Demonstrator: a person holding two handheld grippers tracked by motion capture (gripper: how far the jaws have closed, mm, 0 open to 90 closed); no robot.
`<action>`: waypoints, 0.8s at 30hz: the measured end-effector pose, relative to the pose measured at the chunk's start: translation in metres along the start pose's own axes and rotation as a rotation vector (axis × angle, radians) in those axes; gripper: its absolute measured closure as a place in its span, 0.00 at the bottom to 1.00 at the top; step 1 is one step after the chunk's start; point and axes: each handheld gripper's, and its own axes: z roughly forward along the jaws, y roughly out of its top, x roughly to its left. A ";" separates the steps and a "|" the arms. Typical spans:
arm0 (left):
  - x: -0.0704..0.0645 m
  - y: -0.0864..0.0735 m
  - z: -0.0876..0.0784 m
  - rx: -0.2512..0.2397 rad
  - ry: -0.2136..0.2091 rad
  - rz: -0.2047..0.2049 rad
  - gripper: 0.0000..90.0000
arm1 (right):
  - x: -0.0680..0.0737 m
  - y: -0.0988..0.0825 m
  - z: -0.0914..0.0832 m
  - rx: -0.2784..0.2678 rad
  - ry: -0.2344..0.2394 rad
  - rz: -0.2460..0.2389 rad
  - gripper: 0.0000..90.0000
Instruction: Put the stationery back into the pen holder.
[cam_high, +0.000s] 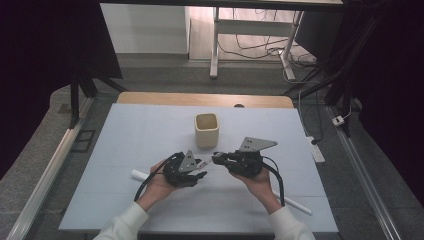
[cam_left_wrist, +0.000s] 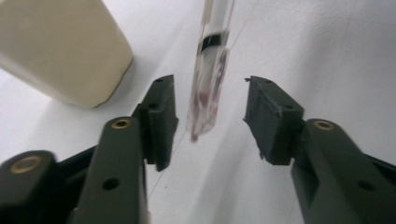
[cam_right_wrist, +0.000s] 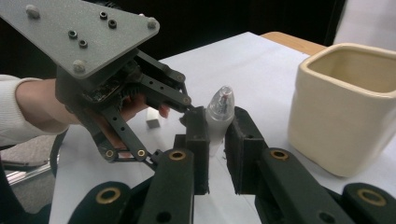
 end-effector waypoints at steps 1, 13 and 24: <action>0.000 0.000 0.000 0.001 0.003 -0.002 0.54 | 0.000 0.000 -0.001 -0.002 -0.005 0.000 0.88; 0.000 -0.004 -0.006 0.017 -0.006 -0.043 0.44 | -0.002 0.002 -0.006 -0.008 -0.036 -0.007 0.88; 0.000 -0.028 -0.028 0.025 0.011 -0.100 0.41 | -0.002 0.004 -0.011 -0.014 -0.050 -0.008 0.88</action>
